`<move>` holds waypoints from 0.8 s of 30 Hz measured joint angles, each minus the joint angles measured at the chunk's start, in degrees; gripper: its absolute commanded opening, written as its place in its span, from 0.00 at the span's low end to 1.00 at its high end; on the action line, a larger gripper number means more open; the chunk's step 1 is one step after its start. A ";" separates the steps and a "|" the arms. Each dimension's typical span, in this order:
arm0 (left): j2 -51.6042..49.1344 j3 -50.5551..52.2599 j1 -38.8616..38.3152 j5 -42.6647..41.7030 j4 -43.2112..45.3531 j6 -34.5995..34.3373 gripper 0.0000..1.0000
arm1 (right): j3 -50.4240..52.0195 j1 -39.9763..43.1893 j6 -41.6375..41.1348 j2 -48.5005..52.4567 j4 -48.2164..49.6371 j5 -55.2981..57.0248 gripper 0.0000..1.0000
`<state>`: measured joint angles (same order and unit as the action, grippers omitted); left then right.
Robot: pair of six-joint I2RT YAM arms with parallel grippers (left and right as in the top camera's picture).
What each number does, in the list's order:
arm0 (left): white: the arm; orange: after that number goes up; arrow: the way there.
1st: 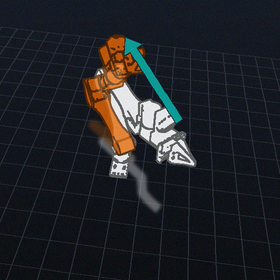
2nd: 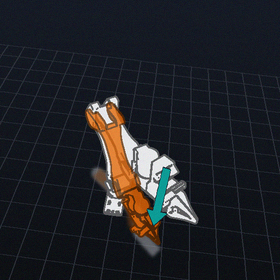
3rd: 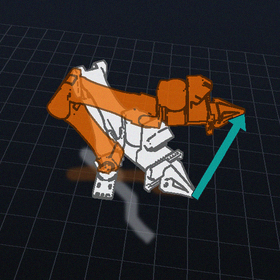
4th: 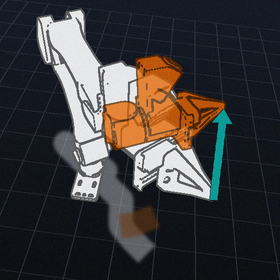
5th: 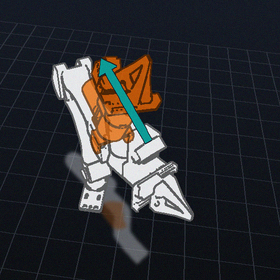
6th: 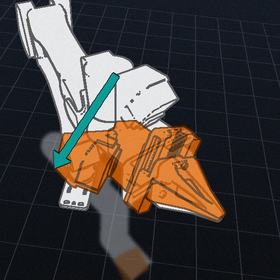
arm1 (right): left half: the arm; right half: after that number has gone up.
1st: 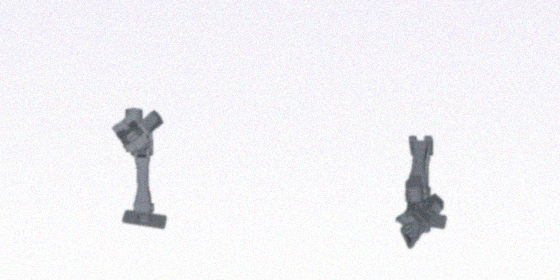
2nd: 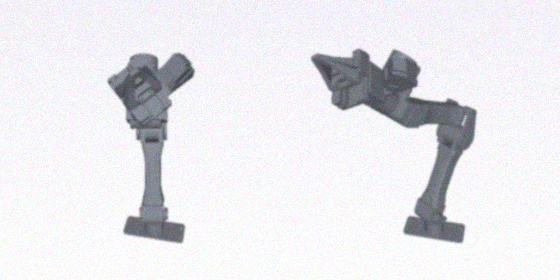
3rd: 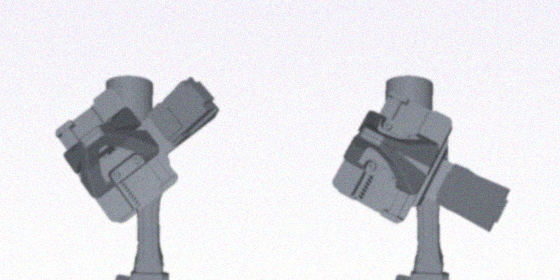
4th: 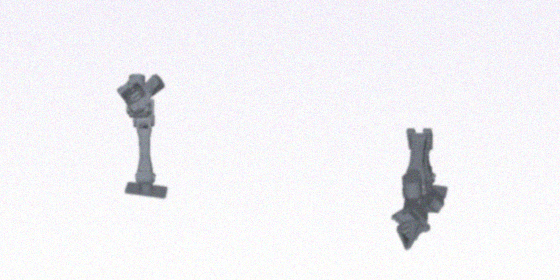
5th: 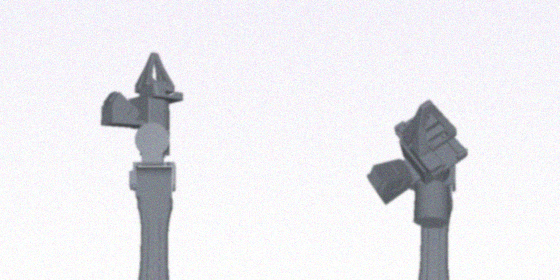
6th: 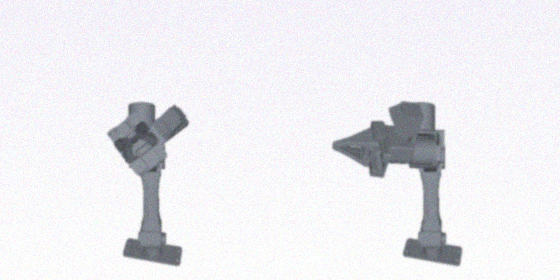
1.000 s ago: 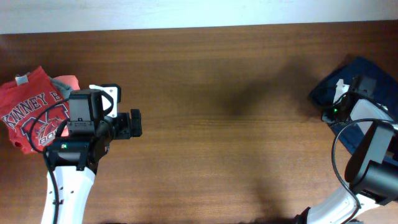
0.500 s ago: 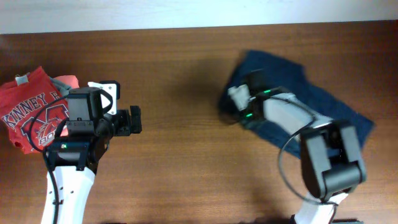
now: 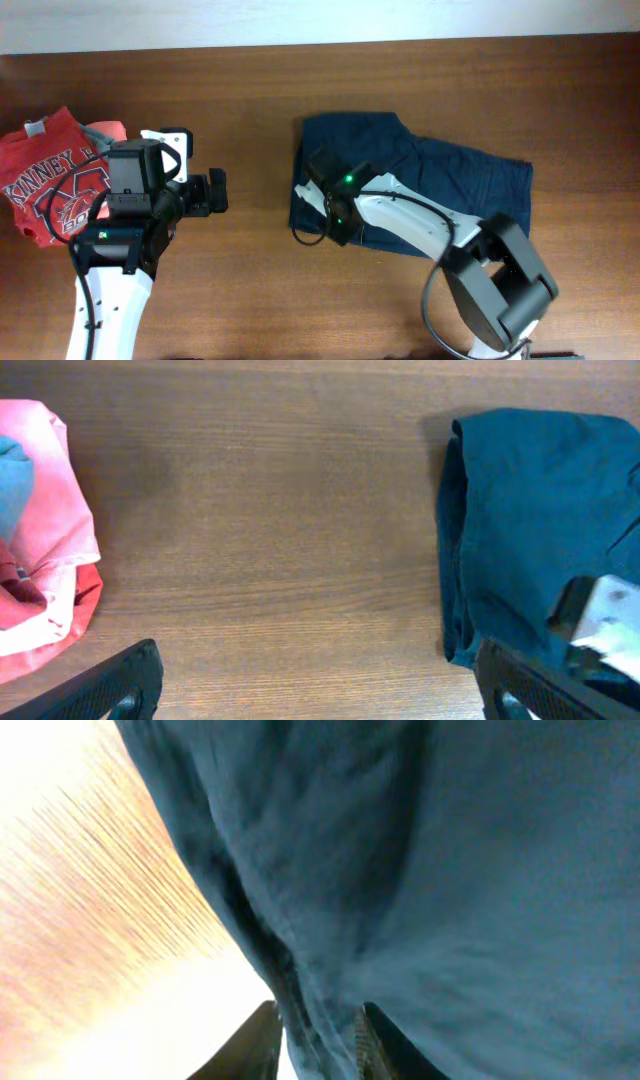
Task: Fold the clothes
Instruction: 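Drag the navy shorts with the right gripper toward table center, then grasp the shorts' left and right ends with both grippers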
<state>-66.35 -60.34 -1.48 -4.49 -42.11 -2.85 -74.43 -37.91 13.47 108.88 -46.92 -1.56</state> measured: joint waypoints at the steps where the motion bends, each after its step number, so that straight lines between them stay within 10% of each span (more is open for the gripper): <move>1: 0.00 0.00 0.00 0.00 0.13 0.00 0.99 | -0.81 0.00 -0.24 -0.87 -0.48 0.20 0.54; 5: -1.01 0.00 -0.07 -0.48 1.51 0.09 0.99 | -4.35 1.03 -2.91 -9.07 -0.85 1.11 0.67; 24: -39.21 -0.85 -12.68 -17.35 26.71 1.27 0.99 | -5.25 27.50 -12.20 -18.32 -15.15 1.73 0.69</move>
<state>-105.56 -61.19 -14.15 -21.85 -15.40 -1.58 -79.68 -10.41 1.28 90.56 -62.06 0.16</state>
